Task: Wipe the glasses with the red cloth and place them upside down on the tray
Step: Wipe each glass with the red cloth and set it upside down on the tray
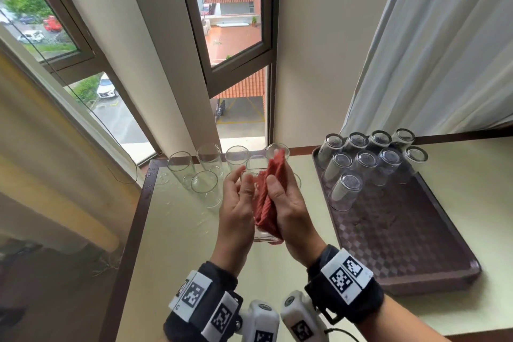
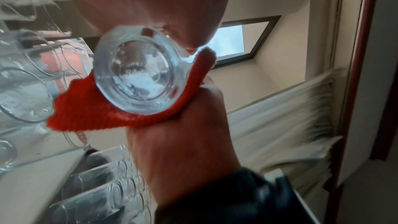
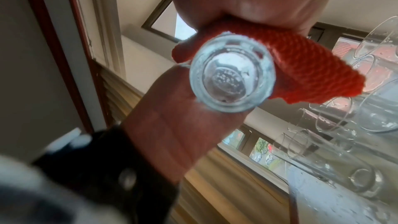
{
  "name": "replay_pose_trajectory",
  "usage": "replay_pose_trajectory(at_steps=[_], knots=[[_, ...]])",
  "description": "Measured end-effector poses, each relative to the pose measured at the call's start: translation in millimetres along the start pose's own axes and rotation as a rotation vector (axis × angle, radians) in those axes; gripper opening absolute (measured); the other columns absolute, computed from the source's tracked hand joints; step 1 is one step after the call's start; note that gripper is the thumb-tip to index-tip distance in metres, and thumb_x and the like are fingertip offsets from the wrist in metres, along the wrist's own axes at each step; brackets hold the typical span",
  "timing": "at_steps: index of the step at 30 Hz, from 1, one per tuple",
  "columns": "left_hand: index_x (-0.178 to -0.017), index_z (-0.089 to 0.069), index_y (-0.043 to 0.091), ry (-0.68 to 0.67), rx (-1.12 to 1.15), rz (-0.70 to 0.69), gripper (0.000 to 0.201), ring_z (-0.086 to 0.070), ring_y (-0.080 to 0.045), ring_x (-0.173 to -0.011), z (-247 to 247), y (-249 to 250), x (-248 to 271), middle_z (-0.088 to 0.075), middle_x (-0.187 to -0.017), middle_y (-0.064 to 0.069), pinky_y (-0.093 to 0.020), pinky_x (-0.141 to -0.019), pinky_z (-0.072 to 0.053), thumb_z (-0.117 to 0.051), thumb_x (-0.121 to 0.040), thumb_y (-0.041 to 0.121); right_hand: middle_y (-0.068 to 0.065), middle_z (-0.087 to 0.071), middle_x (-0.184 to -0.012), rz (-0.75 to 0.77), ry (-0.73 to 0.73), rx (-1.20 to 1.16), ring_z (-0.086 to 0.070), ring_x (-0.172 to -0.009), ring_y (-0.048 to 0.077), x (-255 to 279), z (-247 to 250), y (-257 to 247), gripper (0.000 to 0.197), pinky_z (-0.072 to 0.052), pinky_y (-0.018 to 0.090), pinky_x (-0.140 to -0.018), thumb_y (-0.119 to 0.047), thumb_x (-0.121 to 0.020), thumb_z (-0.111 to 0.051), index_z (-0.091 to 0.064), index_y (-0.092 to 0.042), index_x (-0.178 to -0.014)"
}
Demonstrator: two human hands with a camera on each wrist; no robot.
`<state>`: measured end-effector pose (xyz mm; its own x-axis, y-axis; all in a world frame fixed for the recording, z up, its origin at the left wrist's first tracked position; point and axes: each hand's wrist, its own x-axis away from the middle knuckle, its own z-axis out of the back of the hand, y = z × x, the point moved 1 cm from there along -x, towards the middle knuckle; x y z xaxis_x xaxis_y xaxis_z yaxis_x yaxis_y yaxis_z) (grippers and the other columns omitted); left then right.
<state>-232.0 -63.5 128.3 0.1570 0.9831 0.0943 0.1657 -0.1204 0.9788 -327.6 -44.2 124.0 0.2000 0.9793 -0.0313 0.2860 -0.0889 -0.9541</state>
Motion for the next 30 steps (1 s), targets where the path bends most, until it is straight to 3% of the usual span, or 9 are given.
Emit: replay_pose_trajectory(at_steps=[2, 4, 6, 10, 14, 18, 21, 24, 30], knots=[[-0.13, -0.046, 0.026, -0.03, -0.014, -0.01, 0.051, -0.068, -0.006, -0.104, -3, 0, -1, -0.063, -0.119, -0.006, -0.021, -0.085, -0.053, -0.055, -0.085, 0.048, 0.019, -0.05, -0.143, -0.044, -0.006, -0.107, -0.053, -0.13, 0.035, -5, 1, -5, 0.059, -0.038, 0.052, -0.113, -0.028, -0.094, -0.046, -0.032, -0.019, -0.151], [-0.13, -0.047, 0.033, -0.024, -0.04, -0.015, 0.064, -0.065, -0.01, -0.112, -2, -2, -4, -0.061, -0.124, -0.007, -0.027, -0.094, -0.053, -0.07, -0.077, 0.061, 0.032, -0.047, -0.14, -0.06, -0.036, -0.129, -0.052, -0.127, 0.044, -6, 0, -6, 0.059, -0.04, 0.055, -0.11, -0.026, -0.096, -0.045, -0.028, -0.014, -0.151], [-0.129, -0.052, 0.035, -0.005, -0.069, -0.012, 0.069, -0.062, -0.018, -0.119, 2, -4, -8, -0.055, -0.134, -0.013, -0.035, -0.1, -0.051, -0.071, -0.073, 0.071, 0.029, -0.048, -0.141, -0.064, -0.044, -0.087, -0.052, -0.129, 0.041, -4, -1, -2, 0.06, -0.039, 0.053, -0.112, -0.024, -0.096, -0.044, -0.026, -0.015, -0.153], [-0.137, -0.047, 0.02, 0.037, -0.028, -0.048, 0.061, -0.066, 0.001, -0.098, 1, 1, -8, -0.059, -0.122, -0.001, -0.015, -0.079, -0.052, -0.057, -0.086, 0.051, 0.011, -0.046, -0.15, -0.045, 0.004, 0.024, -0.045, -0.139, 0.026, -3, 1, 4, 0.065, -0.032, 0.05, -0.118, -0.036, -0.093, -0.05, -0.03, -0.022, -0.153], [-0.14, -0.042, 0.021, -0.004, -0.049, -0.059, 0.059, -0.065, -0.003, -0.109, -6, 1, -2, -0.06, -0.125, -0.001, -0.019, -0.088, -0.051, -0.051, -0.091, 0.053, 0.023, -0.052, -0.14, -0.071, 0.043, -0.102, -0.055, -0.127, 0.037, -8, 2, -4, 0.054, -0.042, 0.048, -0.111, -0.03, -0.092, -0.048, -0.04, -0.019, -0.145], [-0.136, -0.049, 0.025, -0.002, -0.072, -0.028, 0.077, -0.059, -0.014, -0.122, -2, 1, -8, -0.052, -0.135, -0.008, -0.032, -0.101, -0.05, -0.064, -0.077, 0.072, 0.024, -0.051, -0.141, -0.044, 0.028, -0.106, -0.053, -0.13, 0.036, -6, 0, -2, 0.055, -0.036, 0.054, -0.114, -0.025, -0.095, -0.045, -0.035, -0.016, -0.148], [-0.14, -0.049, 0.019, 0.028, -0.043, -0.018, 0.071, -0.063, -0.016, -0.117, 2, 2, -14, -0.058, -0.129, -0.006, -0.028, -0.091, -0.055, -0.062, -0.085, 0.063, 0.012, -0.046, -0.149, -0.024, 0.012, -0.049, -0.046, -0.138, 0.025, -5, -1, 0, 0.057, -0.033, 0.049, -0.117, -0.024, -0.094, -0.044, -0.033, -0.025, -0.149], [-0.146, -0.039, 0.019, 0.014, -0.042, -0.046, 0.067, -0.061, -0.011, -0.12, -2, 7, -10, -0.059, -0.129, 0.002, -0.031, -0.102, -0.051, -0.053, -0.09, 0.052, 0.012, -0.048, -0.148, -0.045, -0.005, -0.065, -0.048, -0.136, 0.028, -12, -2, -4, 0.057, -0.034, 0.051, -0.116, -0.026, -0.093, -0.048, -0.035, -0.028, -0.149], [-0.137, -0.048, 0.016, -0.047, 0.011, -0.023, 0.063, -0.068, -0.012, -0.105, -5, 10, -8, -0.065, -0.118, -0.007, -0.017, -0.078, -0.053, -0.057, -0.082, 0.045, 0.02, -0.05, -0.143, -0.032, -0.004, -0.034, -0.051, -0.132, 0.033, -9, -1, -1, 0.061, -0.037, 0.054, -0.114, -0.027, -0.096, -0.046, -0.027, -0.023, -0.153]])
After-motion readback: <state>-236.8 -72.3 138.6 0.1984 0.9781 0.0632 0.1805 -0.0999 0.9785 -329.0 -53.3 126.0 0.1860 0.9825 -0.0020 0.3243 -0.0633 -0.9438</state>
